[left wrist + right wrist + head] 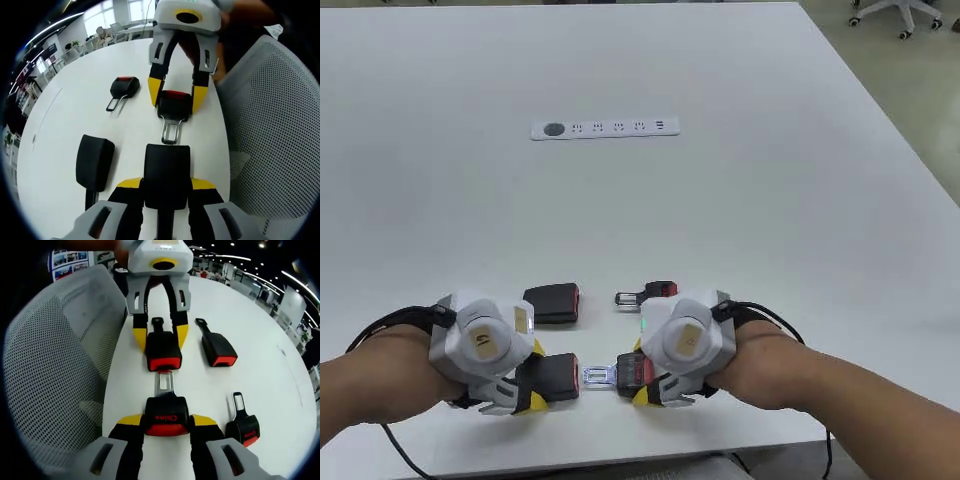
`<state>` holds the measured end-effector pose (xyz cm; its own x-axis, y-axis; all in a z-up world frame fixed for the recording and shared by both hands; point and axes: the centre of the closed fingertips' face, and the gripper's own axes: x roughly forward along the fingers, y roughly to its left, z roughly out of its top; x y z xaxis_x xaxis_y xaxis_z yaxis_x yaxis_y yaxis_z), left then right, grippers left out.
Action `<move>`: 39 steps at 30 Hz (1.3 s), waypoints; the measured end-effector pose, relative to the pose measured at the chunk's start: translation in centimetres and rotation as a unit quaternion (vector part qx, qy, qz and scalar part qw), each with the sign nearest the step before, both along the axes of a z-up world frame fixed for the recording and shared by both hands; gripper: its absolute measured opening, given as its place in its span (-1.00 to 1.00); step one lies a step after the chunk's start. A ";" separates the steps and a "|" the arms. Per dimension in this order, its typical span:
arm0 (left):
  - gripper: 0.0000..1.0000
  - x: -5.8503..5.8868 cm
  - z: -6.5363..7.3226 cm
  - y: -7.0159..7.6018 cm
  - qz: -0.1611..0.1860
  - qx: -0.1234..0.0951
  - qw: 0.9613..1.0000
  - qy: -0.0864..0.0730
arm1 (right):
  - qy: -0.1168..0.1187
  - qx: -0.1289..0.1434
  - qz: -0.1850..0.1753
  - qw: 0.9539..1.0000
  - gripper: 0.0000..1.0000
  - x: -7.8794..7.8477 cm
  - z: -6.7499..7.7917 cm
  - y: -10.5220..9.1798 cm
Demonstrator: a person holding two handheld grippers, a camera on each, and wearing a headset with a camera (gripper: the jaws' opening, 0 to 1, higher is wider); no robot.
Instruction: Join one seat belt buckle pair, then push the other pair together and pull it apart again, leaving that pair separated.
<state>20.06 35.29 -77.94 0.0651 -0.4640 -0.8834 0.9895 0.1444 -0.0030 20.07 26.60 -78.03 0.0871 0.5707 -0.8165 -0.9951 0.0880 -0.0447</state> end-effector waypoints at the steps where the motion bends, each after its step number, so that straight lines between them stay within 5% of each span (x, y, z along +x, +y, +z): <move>1: -0.31 0.0 0.0 0.0 -0.001 0.001 1.000 0.000 | 0.000 -0.001 0.000 1.000 -0.34 0.0 0.0 0.1; 39: -0.31 0.4 -0.3 -0.1 -0.067 0.009 0.998 -0.001 | 0.016 0.025 -0.009 1.000 -0.36 0.2 0.0 1.9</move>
<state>20.42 35.18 -78.27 0.0046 -0.4524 -0.8918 1.0000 0.0098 0.0001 20.26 28.49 -78.01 0.0720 0.6102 -0.7890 -0.9943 0.1063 -0.0085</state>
